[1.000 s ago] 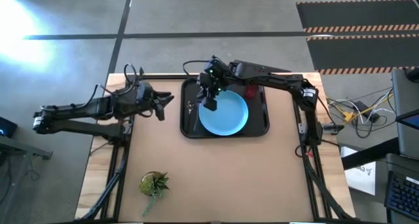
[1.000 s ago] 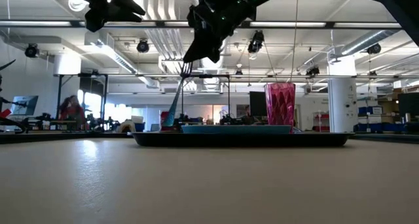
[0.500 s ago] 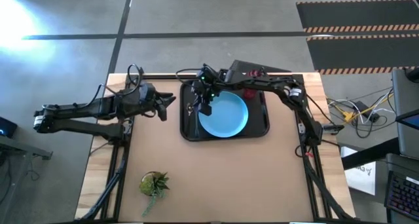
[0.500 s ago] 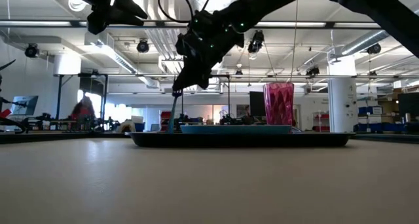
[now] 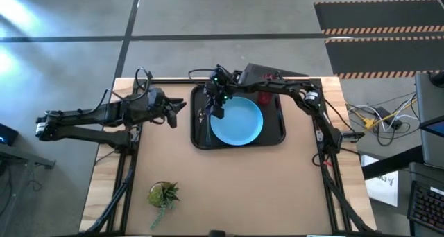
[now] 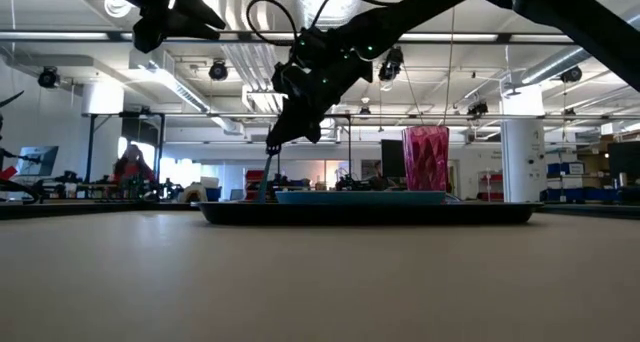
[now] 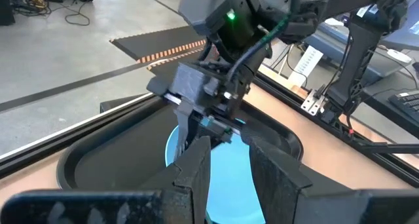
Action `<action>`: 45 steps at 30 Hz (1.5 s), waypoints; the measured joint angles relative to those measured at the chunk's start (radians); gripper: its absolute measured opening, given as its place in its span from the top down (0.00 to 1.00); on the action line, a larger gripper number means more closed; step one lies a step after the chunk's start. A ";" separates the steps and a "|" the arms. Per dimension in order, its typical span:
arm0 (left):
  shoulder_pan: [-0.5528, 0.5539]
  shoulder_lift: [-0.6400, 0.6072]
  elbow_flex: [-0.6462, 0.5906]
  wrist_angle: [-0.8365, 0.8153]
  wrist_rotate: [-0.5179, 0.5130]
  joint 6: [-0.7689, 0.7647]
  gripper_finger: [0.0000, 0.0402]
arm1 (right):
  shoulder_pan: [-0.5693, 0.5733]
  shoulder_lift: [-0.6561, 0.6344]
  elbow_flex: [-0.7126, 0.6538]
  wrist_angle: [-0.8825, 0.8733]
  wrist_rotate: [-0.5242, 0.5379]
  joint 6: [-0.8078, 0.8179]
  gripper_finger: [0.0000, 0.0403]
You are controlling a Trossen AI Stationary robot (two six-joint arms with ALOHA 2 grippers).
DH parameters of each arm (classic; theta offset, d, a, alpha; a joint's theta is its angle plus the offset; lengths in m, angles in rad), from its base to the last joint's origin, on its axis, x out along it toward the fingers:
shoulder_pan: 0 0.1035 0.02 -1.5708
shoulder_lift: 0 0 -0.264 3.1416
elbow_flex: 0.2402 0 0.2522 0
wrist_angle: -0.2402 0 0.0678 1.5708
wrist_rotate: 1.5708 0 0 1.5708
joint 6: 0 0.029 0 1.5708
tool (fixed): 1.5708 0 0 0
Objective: Pick and place plate/cup/fork/spoon on tray
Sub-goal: Put the blue fork between the black spoon and the blue plate on the black tray
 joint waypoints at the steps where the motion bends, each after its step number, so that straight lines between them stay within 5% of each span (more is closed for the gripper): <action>1: 0.000 0.000 0.000 0.000 0.000 0.000 0.78 | -0.004 0.000 0.000 0.000 0.000 0.000 0.98; 40: 0.000 0.001 0.001 0.007 0.000 -0.001 0.78 | -0.040 0.000 -0.141 0.220 -0.098 0.039 0.98; 45: 0.000 0.002 0.001 0.008 0.000 -0.002 0.78 | -0.041 0.001 -0.139 0.231 -0.084 0.070 0.92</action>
